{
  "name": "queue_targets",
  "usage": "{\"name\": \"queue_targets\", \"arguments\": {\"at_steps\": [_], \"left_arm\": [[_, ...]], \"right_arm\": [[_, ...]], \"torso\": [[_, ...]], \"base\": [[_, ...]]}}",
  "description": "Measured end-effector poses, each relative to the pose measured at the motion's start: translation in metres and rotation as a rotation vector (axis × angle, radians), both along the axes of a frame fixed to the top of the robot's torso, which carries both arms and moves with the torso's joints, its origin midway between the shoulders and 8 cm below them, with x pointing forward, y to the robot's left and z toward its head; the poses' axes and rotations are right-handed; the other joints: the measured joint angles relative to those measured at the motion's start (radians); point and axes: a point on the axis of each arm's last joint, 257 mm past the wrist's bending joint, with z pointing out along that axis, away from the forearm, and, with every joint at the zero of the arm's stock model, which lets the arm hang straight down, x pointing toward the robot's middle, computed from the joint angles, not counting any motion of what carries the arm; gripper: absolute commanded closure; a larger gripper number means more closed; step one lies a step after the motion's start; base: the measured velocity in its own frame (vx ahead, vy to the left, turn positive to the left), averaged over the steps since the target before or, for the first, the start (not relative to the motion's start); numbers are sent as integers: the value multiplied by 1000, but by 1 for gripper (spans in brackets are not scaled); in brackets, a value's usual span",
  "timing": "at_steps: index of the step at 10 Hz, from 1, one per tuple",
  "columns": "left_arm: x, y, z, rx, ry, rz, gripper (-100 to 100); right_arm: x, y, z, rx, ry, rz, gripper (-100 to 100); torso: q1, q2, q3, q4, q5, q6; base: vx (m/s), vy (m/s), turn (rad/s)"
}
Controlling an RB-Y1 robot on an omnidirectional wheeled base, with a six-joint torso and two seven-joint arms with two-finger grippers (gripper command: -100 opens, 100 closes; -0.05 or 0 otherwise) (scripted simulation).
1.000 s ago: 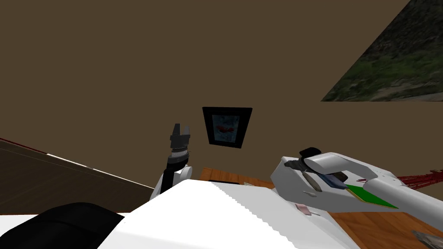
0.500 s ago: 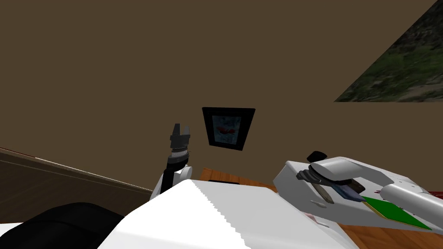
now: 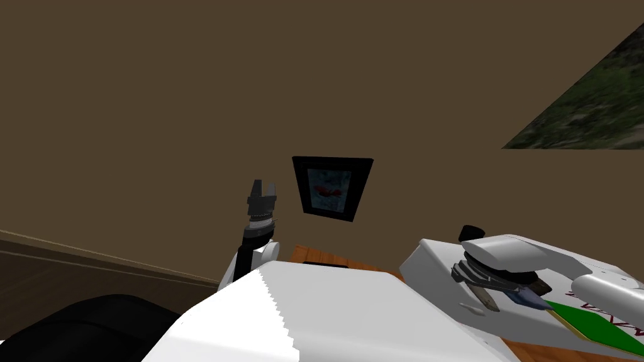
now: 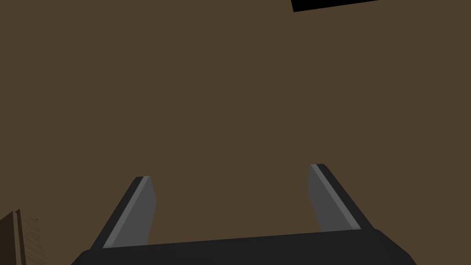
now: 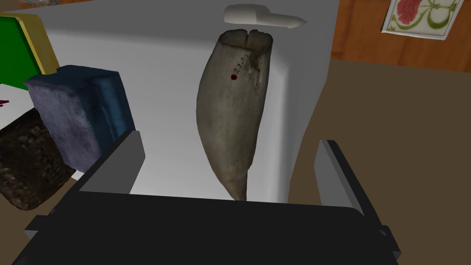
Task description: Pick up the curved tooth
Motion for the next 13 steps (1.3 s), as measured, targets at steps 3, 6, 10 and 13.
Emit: {"name": "queue_targets", "arguments": {"at_steps": [3, 6, 10, 13], "left_arm": [[0, 0, 0, 0, 0, 0, 0], [0, 0, 0, 0, 0, 0, 0], [0, 0, 0, 0, 0, 0, 0], [0, 0, 0, 0, 0, 0, 0]], "right_arm": [[-3, 3, -2, 1, 6, -3, -100], [-5, 16, -12, 1, 5, -28, -100], [-8, 25, -20, 0, 5, -47, 100], [-7, 25, -19, -1, 4, -46, 100]], "torso": [[-1, 3, 2, 1, 0, 0], [-4, 5, 3, 1, -1, 0], [0, 3, 2, 1, 0, 0], [-1, 3, 1, 0, -1, 0]], "base": [[-20, -37, 63], [-42, -79, 75], [-18, -30, 31], [0, 0, 0]]}}
